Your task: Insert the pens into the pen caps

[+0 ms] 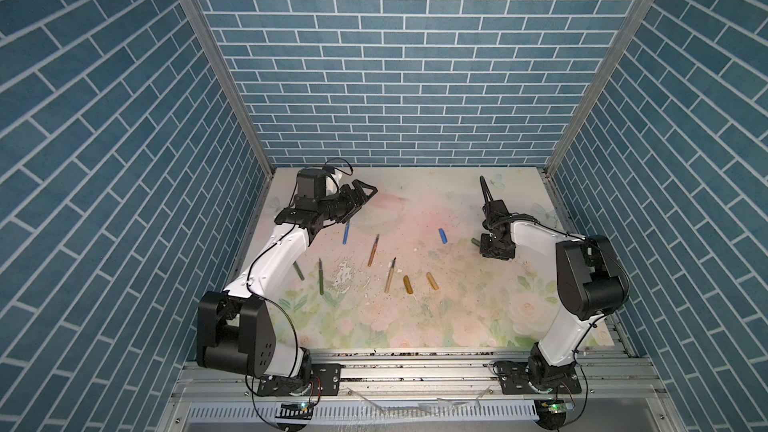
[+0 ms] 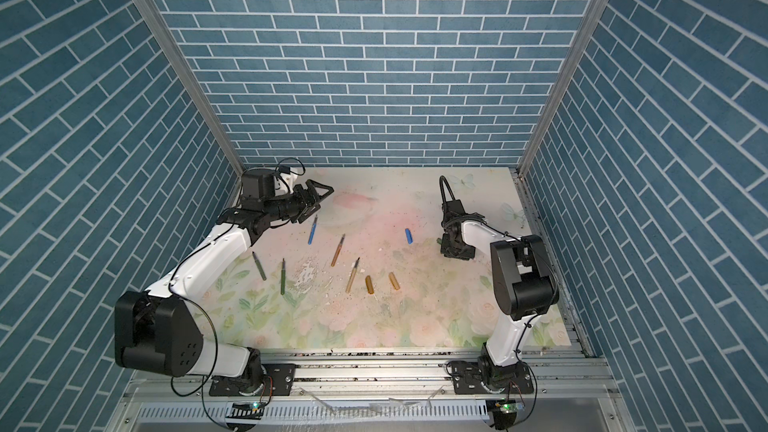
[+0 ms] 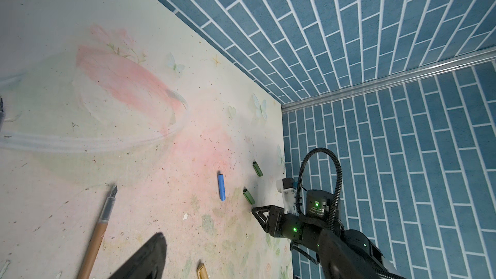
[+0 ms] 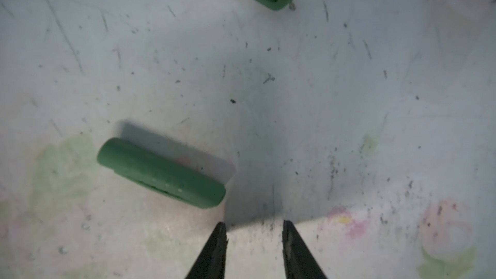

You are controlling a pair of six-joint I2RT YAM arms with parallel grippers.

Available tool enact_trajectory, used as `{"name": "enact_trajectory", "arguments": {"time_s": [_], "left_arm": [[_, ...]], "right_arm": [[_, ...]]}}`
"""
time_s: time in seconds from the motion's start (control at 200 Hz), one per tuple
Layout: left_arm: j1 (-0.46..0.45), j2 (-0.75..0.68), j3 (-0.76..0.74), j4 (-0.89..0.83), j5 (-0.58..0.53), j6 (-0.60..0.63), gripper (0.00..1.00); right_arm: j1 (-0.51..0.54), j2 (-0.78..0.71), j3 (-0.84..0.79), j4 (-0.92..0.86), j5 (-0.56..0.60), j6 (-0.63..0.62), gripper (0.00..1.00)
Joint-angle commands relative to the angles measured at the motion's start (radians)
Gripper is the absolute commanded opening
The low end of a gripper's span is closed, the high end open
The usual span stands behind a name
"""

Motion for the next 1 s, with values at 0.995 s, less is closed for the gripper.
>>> {"name": "enact_trajectory", "arguments": {"time_s": [0.995], "left_arm": [[-0.003, -0.005, 0.008, 0.008, 0.013, 0.027, 0.90]], "right_arm": [[0.014, 0.179, 0.334, -0.112, 0.030, -0.098, 0.58]]}}
